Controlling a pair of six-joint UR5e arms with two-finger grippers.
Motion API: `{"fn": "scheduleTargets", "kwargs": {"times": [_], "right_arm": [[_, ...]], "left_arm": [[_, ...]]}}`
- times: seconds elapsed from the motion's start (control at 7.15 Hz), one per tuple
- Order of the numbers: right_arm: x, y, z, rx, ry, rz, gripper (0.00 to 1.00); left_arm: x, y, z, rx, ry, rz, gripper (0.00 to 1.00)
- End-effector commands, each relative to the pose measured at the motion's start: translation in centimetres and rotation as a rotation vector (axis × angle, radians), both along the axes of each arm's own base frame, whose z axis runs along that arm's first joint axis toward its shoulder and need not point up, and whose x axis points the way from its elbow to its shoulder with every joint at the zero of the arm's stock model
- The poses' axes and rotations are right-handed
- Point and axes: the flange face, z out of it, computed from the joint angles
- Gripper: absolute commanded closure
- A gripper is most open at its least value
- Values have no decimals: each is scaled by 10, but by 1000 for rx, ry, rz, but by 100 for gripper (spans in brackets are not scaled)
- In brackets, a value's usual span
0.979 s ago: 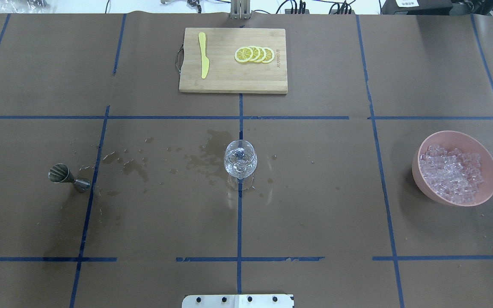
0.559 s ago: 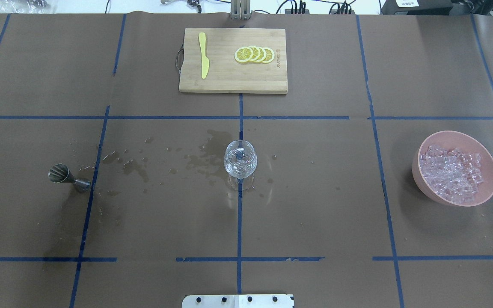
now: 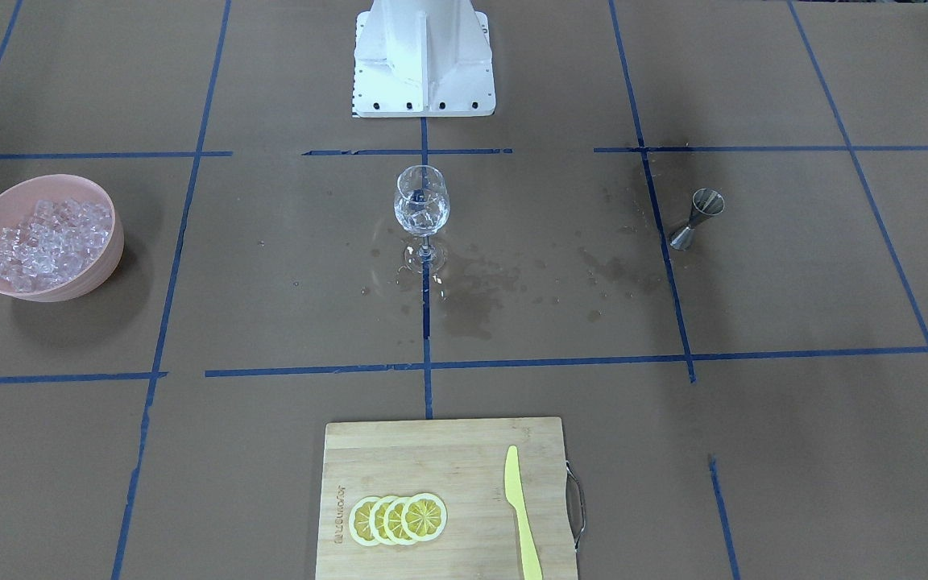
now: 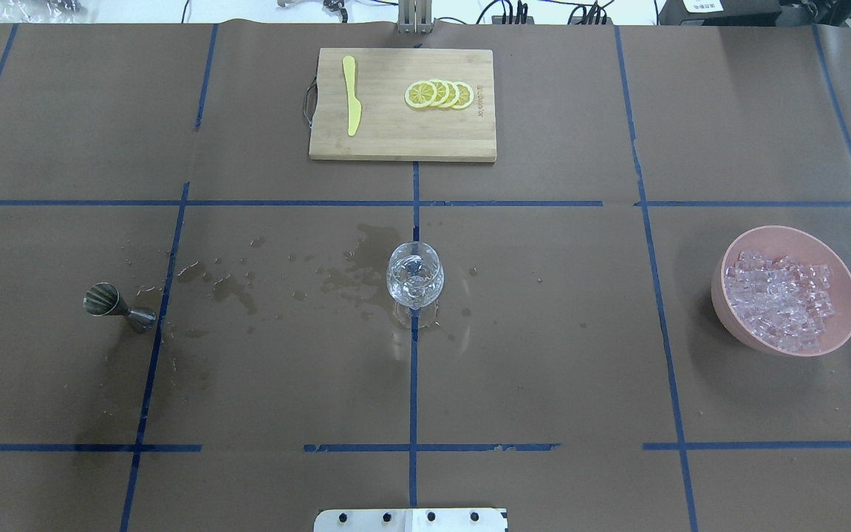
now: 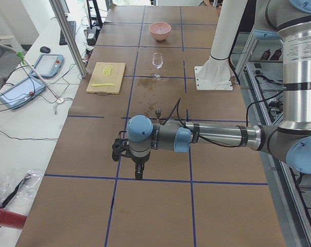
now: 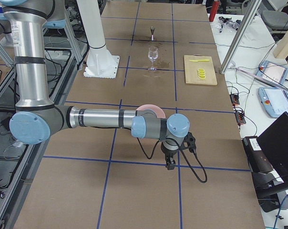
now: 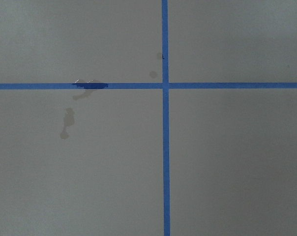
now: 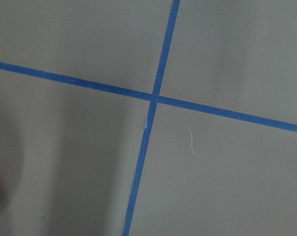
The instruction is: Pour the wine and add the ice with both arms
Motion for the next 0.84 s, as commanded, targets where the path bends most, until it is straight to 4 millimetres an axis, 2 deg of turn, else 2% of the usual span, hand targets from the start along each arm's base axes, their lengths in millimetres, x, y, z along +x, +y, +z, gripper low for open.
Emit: {"fn": "scheduleTargets", "kwargs": {"times": [0.0,0.7], "right_arm": [[10,1,-2,-7,-8,50,0],[15,-3,-8,-42,-11,119,0]], "left_arm": [[0,1,3,-7,-2,0,0],[0,6,7,-43,13,-25,0]]}}
